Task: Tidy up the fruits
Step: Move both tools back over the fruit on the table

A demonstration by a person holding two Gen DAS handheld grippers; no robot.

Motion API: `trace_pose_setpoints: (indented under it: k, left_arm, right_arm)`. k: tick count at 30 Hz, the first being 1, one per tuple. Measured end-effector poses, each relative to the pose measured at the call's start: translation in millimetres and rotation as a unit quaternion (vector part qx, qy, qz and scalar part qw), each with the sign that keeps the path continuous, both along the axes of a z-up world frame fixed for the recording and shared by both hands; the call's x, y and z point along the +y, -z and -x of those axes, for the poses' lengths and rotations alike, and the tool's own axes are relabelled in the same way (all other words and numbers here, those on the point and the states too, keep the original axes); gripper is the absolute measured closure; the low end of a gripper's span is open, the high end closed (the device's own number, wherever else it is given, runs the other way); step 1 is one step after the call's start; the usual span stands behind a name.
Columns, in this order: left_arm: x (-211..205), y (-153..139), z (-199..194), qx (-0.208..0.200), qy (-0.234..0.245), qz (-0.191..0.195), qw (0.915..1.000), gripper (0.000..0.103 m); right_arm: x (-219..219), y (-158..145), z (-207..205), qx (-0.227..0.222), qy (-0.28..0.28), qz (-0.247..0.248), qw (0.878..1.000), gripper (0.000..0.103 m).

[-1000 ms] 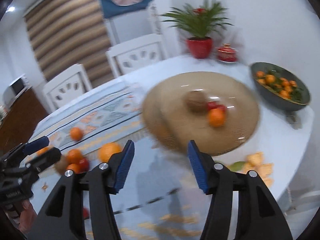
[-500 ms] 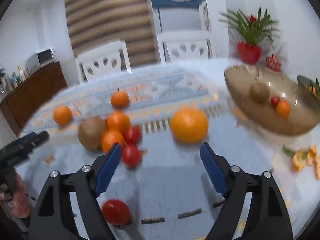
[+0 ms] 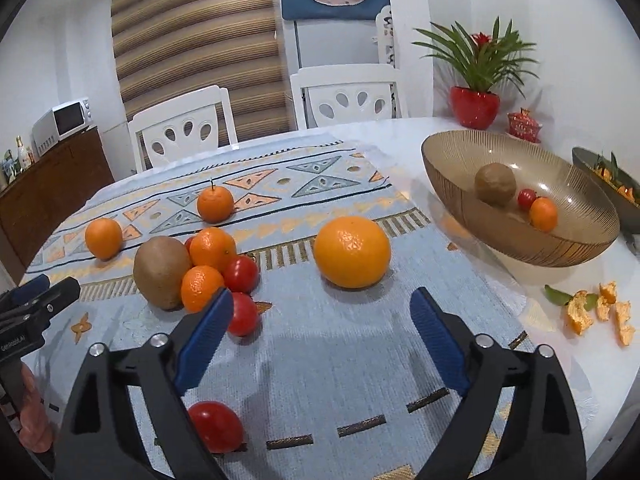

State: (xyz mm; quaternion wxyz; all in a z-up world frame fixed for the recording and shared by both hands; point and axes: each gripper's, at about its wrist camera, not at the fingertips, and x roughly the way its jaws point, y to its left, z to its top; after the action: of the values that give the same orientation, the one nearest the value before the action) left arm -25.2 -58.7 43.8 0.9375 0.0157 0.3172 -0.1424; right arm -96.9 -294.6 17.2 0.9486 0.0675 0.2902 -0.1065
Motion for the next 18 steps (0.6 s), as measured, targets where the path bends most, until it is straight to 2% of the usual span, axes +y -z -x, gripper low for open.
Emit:
trace_pose_setpoints:
  k: [6,18]
  left_arm:
    - [4.5,1.6,-1.8,0.007,-0.012,0.004,0.9999,0.003]
    - [6.1,3.3,-5.1,0.019,-0.019,0.006,0.9996,0.003]
  right_arm:
    - [7.4,1.1,-0.3,0.005,0.006,0.023,1.000,0.011]
    - [6.0,2.6,-2.0,0.013,0.009,0.021,1.000,0.010]
